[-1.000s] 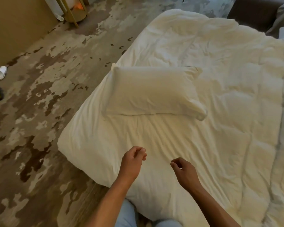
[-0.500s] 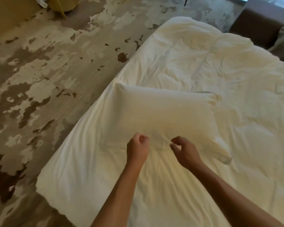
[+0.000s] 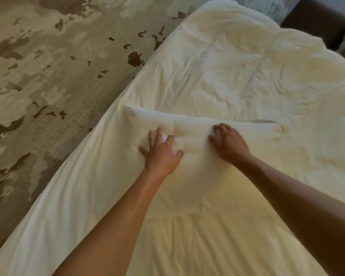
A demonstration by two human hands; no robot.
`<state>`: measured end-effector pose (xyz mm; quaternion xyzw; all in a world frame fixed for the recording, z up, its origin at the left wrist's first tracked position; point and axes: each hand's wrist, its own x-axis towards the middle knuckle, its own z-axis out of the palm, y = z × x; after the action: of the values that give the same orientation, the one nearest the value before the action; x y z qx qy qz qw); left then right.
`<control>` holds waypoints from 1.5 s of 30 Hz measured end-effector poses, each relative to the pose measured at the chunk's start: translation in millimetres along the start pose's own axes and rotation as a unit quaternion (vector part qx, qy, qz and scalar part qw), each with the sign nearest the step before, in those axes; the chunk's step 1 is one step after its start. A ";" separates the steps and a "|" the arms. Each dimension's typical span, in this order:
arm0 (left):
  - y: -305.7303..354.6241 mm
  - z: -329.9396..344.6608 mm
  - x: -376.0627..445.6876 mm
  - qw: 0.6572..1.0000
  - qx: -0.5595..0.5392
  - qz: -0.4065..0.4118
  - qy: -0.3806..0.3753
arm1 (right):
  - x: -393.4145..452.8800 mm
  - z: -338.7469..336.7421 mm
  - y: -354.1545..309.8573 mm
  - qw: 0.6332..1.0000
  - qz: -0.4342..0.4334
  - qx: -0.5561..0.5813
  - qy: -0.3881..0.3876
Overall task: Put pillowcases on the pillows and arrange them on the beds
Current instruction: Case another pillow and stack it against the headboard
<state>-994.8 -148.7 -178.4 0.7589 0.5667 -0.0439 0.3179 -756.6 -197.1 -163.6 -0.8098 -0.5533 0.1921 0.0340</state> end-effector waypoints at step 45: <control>14.3 -4.8 -200.4 0.928 0.302 0.165 0.142 | -234.8 13.8 85.4 0.968 -0.137 -0.163 0.130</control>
<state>-1054.5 -315.2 -82.8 0.9001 0.4325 -0.0519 -0.0069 -759.7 -445.6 -135.0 -0.7393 -0.6732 -0.0140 -0.0007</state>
